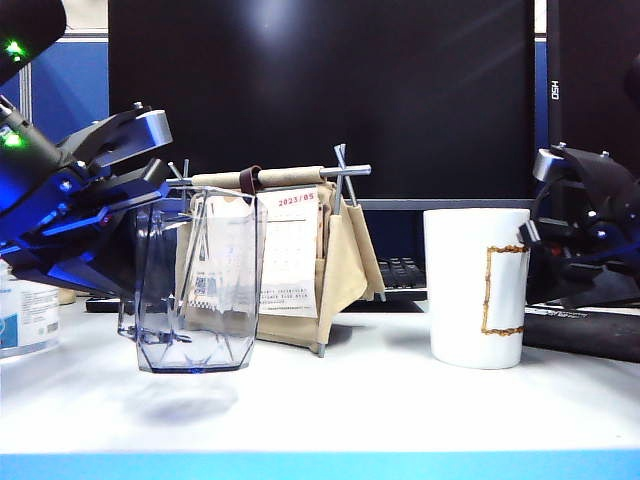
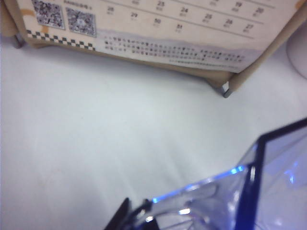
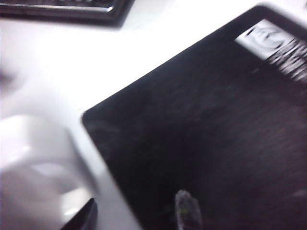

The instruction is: Swap the positions of the transparent plastic cup and the white ceramic cup.

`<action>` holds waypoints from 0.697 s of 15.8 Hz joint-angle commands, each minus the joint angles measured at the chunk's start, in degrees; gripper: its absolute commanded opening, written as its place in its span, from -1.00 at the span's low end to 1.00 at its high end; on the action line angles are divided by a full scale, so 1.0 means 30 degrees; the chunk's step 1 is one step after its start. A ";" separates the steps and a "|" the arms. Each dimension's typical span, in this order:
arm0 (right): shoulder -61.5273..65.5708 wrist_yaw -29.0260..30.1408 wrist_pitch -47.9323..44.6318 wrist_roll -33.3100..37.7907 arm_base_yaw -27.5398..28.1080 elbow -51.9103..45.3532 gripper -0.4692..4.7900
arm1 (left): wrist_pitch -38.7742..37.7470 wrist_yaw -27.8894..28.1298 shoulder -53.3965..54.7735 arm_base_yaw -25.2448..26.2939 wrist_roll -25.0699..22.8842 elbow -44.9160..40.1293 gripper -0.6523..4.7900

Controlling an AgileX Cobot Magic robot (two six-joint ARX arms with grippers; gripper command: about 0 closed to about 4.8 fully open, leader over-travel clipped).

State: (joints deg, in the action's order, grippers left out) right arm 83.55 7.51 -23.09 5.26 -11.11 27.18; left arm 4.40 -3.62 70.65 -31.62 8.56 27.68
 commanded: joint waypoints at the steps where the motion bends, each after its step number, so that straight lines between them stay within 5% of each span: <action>1: -0.0036 0.0189 -0.0102 0.0663 -0.0750 0.0058 -0.02 | 0.0270 0.0357 -0.0087 0.0015 -0.0073 0.0087 -0.78; 6: -0.0044 0.0175 0.0510 0.1763 -0.2645 0.0058 -0.02 | 0.0306 0.0495 -0.0087 0.0015 -0.0073 0.0087 -0.78; 11: -0.0044 -0.1632 0.0080 0.0080 -0.2739 0.0066 -0.02 | 0.0335 0.0495 -0.0087 0.0022 -0.0066 0.0087 -0.78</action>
State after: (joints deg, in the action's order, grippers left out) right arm 83.55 3.73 -20.64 7.20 -19.27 27.20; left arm 4.40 -2.22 70.65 -31.59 8.56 27.68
